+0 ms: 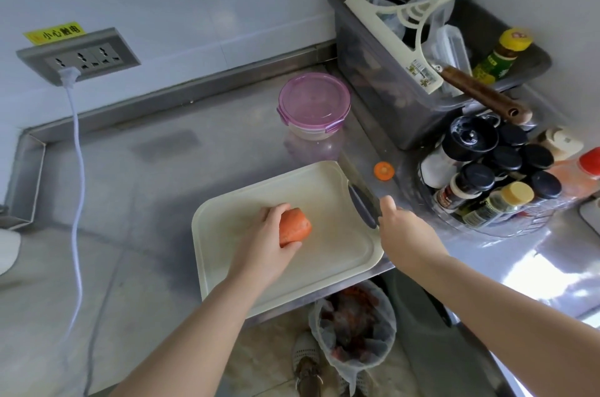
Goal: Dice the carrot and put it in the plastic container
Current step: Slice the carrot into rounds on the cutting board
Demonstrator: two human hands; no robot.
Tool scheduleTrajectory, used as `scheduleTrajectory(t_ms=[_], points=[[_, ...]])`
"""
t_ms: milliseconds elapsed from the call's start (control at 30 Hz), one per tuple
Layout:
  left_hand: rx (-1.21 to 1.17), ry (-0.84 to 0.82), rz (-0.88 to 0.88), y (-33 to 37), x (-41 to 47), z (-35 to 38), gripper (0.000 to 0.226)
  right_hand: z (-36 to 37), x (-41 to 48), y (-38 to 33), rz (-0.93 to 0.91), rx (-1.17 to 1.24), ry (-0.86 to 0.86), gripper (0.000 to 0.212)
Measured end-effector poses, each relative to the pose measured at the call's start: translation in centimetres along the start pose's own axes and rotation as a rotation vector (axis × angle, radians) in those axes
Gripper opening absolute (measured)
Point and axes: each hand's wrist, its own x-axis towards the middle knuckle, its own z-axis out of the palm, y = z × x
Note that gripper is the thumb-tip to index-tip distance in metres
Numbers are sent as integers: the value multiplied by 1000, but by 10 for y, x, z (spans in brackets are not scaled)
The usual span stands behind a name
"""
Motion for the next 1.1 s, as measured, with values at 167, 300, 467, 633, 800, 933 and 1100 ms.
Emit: scheduleTrajectory(t_ms=[167, 300, 467, 633, 800, 933, 1100], points=[[-228, 132, -45, -10, -9, -8, 65, -6, -2, -34, -131, 138, 5, 5], [-363, 223, -30, -14, -11, -7, 65, -5, 3, -55, -198, 136, -38, 14], [-401, 231, 8, -17, -4, -1, 63, -2, 6, -58, -190, 110, -59, 20], [-318, 174, -8, -20, -2, 4, 63, -1, 6, -50, -209, 149, -76, 20], [-541, -22, -333, -10, 8, -13, 59, -5, 10, -42, -198, 139, -59, 23], [-489, -70, -492, -10, 13, -14, 63, -4, 7, -37, -187, 221, -11, 21], [-281, 51, -440, 0, 13, -7, 52, -2, 4, -36, -213, 151, 11, 22]])
